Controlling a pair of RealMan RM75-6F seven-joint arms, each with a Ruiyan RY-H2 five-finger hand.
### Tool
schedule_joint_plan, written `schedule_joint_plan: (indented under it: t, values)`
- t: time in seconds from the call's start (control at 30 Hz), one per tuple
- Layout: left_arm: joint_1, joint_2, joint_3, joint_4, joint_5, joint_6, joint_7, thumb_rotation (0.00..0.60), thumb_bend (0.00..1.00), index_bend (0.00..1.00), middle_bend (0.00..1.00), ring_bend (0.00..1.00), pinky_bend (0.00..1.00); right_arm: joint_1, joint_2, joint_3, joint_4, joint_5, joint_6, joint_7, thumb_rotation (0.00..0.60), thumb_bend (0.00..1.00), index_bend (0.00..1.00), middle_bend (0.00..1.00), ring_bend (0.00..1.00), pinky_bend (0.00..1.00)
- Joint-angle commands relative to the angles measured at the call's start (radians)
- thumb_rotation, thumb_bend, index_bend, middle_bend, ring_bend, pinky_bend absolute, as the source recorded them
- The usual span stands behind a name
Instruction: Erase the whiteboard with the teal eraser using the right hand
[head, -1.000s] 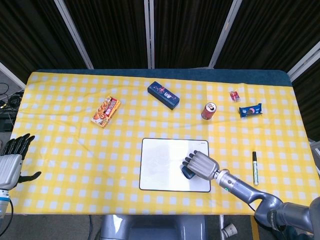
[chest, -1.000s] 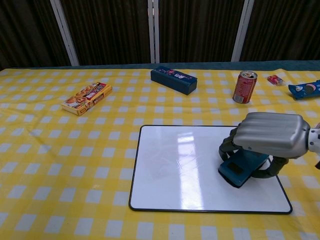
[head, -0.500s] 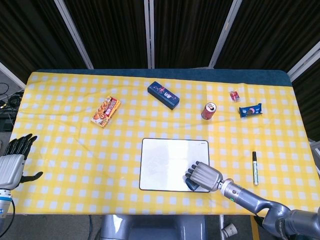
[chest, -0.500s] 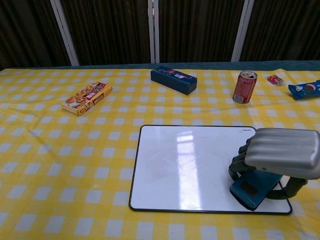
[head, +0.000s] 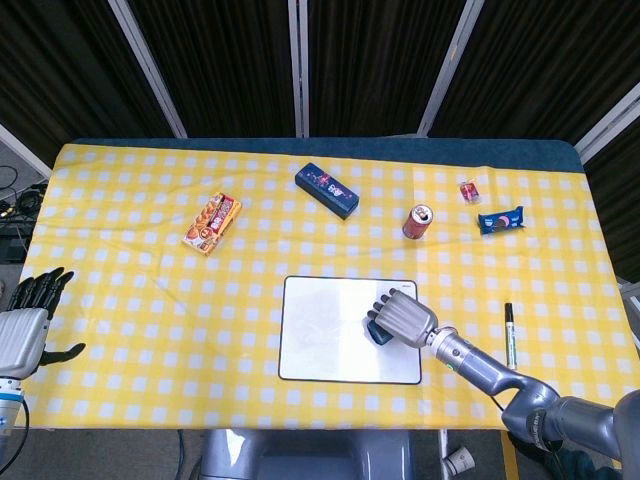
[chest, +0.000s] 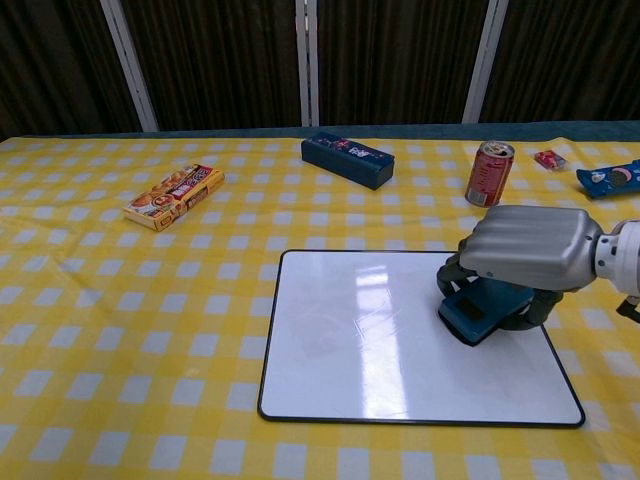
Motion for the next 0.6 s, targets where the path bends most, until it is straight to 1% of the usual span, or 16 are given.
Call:
schedule_joint_plan:
  t: [0.03, 0.17, 0.4, 0.6]
  values:
    - [0.001, 0.001, 0.000, 0.000, 0.001, 0.001, -0.002, 0.600, 0.00, 0.00, 0.00, 0.00, 0.00, 0.006, -0.011, 0.021, 0.015, 0.028, -0.006, -0.007, 0.600, 0.57, 0.62, 0.62, 0.51, 0.49]
    - [0.001, 0.002, 0.000, 0.002, 0.001, 0.003, -0.005, 0.600, 0.00, 0.00, 0.00, 0.00, 0.00, 0.003, -0.006, 0.022, 0.002, 0.041, -0.007, -0.009, 0.600, 0.59, 0.62, 0.62, 0.51, 0.49]
    - [0.001, 0.001, 0.002, 0.000, 0.005, 0.003, -0.003, 0.600, 0.00, 0.00, 0.00, 0.00, 0.00, -0.007, 0.045, -0.027, -0.096, 0.033, -0.032, -0.022, 0.600, 0.60, 0.62, 0.63, 0.52, 0.49]
    - [-0.001, -0.002, 0.002, -0.001, 0.003, 0.001, 0.004, 0.600, 0.00, 0.00, 0.00, 0.00, 0.00, -0.015, 0.095, -0.087, -0.210, -0.005, -0.049, -0.044, 0.600, 0.61, 0.63, 0.64, 0.53, 0.49]
